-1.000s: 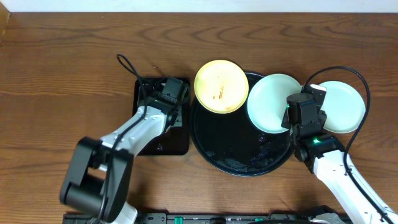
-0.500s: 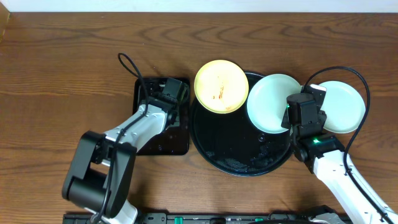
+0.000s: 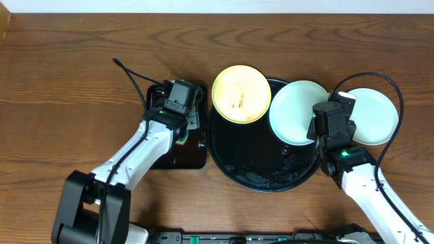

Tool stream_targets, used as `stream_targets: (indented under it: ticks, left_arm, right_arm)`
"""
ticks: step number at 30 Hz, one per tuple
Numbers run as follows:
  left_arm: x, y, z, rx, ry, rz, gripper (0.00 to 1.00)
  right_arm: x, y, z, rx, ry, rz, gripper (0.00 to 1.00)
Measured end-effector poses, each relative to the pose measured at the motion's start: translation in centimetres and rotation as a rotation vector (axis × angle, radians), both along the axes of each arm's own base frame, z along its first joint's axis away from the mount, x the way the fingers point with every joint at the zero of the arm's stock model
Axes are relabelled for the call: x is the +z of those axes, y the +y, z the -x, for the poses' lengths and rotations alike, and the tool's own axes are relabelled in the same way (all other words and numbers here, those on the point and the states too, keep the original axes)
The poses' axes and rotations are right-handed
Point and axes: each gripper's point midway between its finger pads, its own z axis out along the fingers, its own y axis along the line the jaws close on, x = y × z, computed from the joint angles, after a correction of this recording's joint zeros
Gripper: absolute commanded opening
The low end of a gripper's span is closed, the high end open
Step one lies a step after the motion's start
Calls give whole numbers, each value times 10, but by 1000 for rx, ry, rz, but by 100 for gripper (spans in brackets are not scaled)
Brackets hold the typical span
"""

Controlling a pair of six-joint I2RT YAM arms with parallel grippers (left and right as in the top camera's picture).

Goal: Clean dirty plates on tray and stack at the side

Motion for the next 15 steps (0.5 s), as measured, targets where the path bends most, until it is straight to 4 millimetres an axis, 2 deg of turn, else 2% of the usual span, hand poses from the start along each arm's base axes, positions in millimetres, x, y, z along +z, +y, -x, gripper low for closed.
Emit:
stream_targets:
  ticks: [7,8,9,11,12,15]
  left_arm:
    - [-26,9,-15,38,11,5,70]
    - [-31,10,-16,41,18,6,63]
    - [-36,10,-17,48,26,12,51]
    - [-44,10,-17,50,41,21,20]
    - [-46,9,-17,48,47,27,8]
    - [-49,7,-17,45,53,38,7]
  right_arm:
    - [0,0,0,-1,0,0,1]
    - [0,0,0,0,0,0,1]
    - [0,0,0,0,0,0,1]
    - [0,0,0,0,0,0,1]
    - [0,0,0,0,0,0,1]
    - [0,0,0,-1,0,0,1]
